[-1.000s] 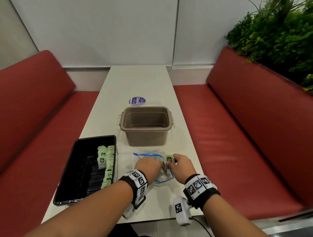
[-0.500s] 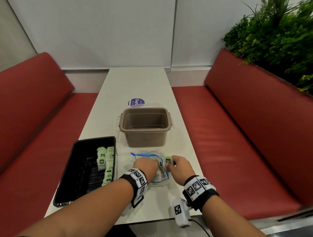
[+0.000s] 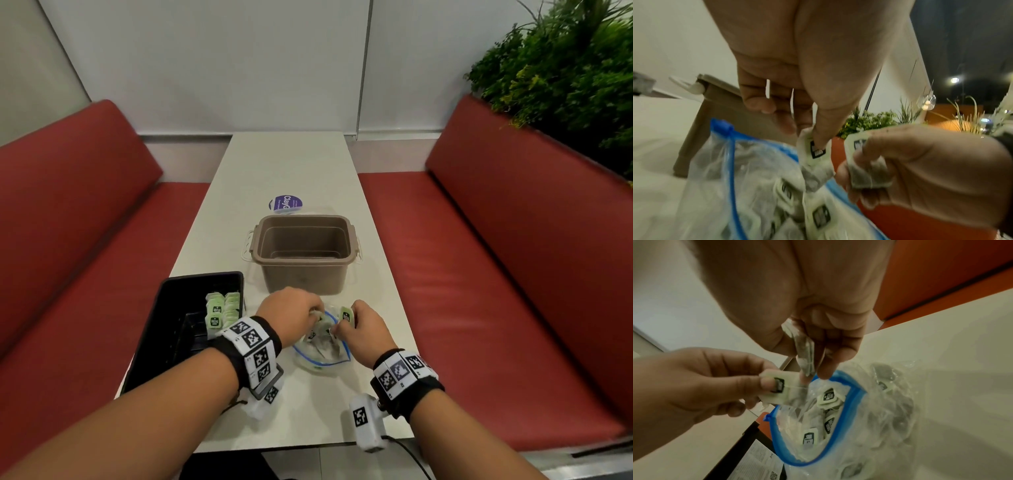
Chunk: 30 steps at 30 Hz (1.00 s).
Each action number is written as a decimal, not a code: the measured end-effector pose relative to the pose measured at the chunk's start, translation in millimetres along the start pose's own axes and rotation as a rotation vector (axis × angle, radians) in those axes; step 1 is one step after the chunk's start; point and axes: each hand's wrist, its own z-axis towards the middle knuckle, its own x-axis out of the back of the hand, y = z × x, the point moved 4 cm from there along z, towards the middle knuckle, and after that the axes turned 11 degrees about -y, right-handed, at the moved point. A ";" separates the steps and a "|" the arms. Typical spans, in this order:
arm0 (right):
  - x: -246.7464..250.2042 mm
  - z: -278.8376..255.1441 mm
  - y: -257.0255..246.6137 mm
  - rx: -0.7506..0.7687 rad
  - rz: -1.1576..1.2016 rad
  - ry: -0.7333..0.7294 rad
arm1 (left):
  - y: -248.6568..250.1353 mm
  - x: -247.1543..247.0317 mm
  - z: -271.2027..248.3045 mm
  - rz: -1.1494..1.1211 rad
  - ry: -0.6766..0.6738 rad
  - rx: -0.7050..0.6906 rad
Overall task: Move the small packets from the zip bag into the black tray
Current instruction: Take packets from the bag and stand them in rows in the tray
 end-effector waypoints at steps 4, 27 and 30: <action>-2.5 10.2 -10.9 0.062 0.091 -0.030 | -7.8 31.7 -7.3 -0.048 0.090 -0.052; -73.0 59.7 -119.6 0.400 0.311 -0.247 | -126.0 53.2 -60.8 -0.455 0.076 0.357; -90.0 72.0 -114.2 0.293 0.187 -0.279 | -157.6 47.2 -58.1 -0.401 0.021 0.550</action>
